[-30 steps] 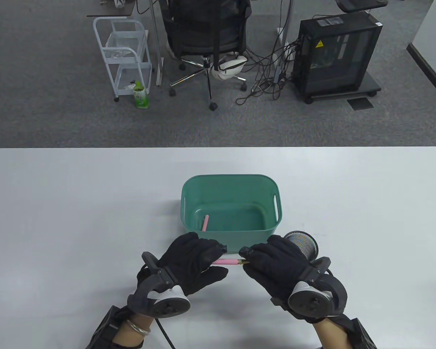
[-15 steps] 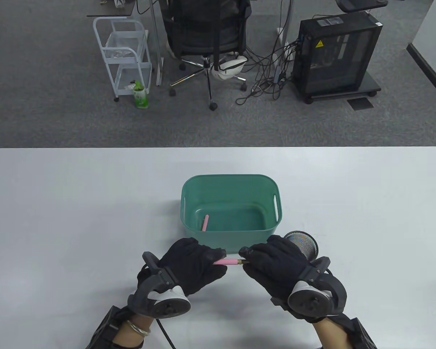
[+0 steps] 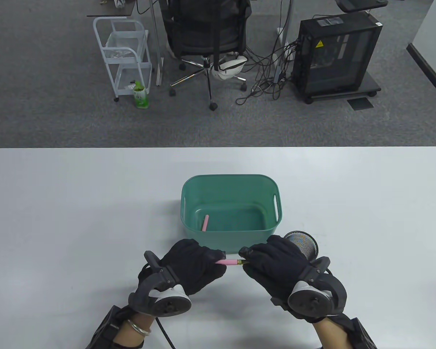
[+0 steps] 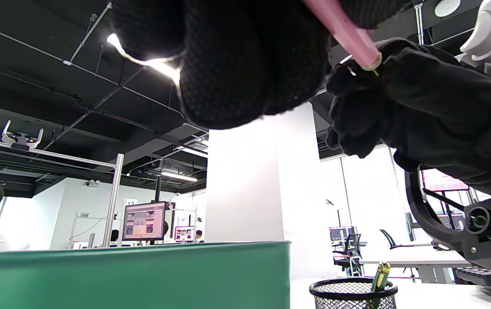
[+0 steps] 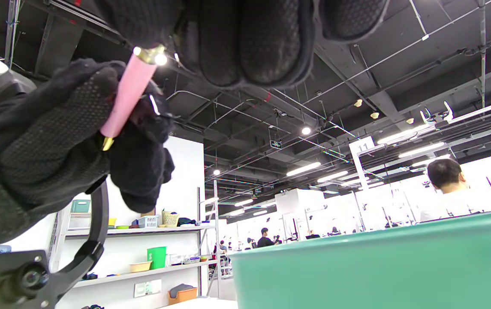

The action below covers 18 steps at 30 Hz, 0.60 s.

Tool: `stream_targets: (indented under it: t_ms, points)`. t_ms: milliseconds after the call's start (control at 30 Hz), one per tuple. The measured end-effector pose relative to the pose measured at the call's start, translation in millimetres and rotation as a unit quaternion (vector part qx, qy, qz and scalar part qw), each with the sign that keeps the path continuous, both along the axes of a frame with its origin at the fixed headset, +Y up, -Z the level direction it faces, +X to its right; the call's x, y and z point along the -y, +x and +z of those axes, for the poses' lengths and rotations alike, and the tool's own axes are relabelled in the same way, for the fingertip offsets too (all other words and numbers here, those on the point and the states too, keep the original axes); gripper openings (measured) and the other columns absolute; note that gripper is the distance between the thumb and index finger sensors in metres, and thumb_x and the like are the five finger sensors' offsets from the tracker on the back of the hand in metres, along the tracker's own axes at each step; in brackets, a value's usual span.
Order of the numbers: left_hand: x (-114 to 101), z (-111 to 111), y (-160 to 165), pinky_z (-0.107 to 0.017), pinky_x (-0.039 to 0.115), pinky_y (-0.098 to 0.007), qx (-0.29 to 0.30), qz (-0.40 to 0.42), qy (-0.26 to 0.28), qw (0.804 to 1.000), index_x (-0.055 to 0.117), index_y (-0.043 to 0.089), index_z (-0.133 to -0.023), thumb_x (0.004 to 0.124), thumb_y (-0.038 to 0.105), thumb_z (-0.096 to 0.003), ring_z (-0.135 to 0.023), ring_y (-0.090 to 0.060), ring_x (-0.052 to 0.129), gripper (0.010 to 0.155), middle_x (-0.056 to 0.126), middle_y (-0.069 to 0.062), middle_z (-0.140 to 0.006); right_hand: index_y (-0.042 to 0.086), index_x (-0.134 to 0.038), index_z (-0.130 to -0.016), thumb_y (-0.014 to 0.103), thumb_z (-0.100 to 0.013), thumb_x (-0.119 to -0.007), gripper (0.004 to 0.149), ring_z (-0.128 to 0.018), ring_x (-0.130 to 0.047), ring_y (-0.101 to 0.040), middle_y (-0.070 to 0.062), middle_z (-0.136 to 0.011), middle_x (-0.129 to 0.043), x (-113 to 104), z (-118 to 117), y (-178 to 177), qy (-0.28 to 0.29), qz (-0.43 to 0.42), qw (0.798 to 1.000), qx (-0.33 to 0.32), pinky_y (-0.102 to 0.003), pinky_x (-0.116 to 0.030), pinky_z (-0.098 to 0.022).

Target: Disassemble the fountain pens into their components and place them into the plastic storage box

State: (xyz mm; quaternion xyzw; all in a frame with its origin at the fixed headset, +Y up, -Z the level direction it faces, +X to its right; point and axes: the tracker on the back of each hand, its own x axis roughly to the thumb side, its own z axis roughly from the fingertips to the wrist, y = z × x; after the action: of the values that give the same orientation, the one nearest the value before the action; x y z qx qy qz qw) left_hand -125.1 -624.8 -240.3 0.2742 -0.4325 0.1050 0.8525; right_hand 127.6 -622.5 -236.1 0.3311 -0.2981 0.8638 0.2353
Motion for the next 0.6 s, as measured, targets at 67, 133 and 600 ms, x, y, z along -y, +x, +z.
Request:
stream_targets:
  t_ms: [67, 133, 600]
  points:
    - [0.1, -0.2, 0.1, -0.060, 0.080, -0.044, 0.000, -0.001, -0.001, 1.000, 0.087, 0.014, -0.085, 0.054, 0.047, -0.0661, -0.047, -0.015, 0.104, 0.050, 0.101, 0.001, -0.063, 0.027, -0.082, -0.089, 0.046, -0.053, -0.073, 0.042, -0.066, -0.091, -0.013, 0.002, -0.080, -0.088, 0.1, 0.1, 0.0, 0.000, 0.000, 1.000, -0.001, -0.045, -0.066, -0.071]
    - [0.4, -0.7, 0.2, -0.059, 0.080, -0.044, 0.000, 0.000, -0.002, 1.000, 0.087, 0.014, -0.084, 0.053, 0.047, -0.0662, -0.046, -0.016, 0.104, 0.050, 0.102, 0.001, -0.062, 0.027, -0.082, -0.089, 0.046, -0.053, -0.073, 0.042, -0.066, -0.091, -0.013, 0.002, -0.080, -0.088, 0.1, 0.3, 0.1, 0.001, 0.000, 1.000, -0.001, -0.045, -0.066, -0.071]
    - [-2.0, -0.5, -3.1, -0.073, 0.069, -0.050, -0.016, 0.007, -0.004, 1.000, 0.062, 0.015, -0.110, 0.068, 0.061, -0.0597, -0.076, -0.021, 0.095, 0.068, 0.087, -0.005, -0.095, 0.027, -0.082, -0.088, 0.046, -0.053, -0.073, 0.042, -0.066, -0.091, -0.013, 0.002, -0.080, -0.088, -1.1, -0.4, 4.5, -0.003, -0.016, 1.000, -0.002, -0.045, -0.066, -0.071]
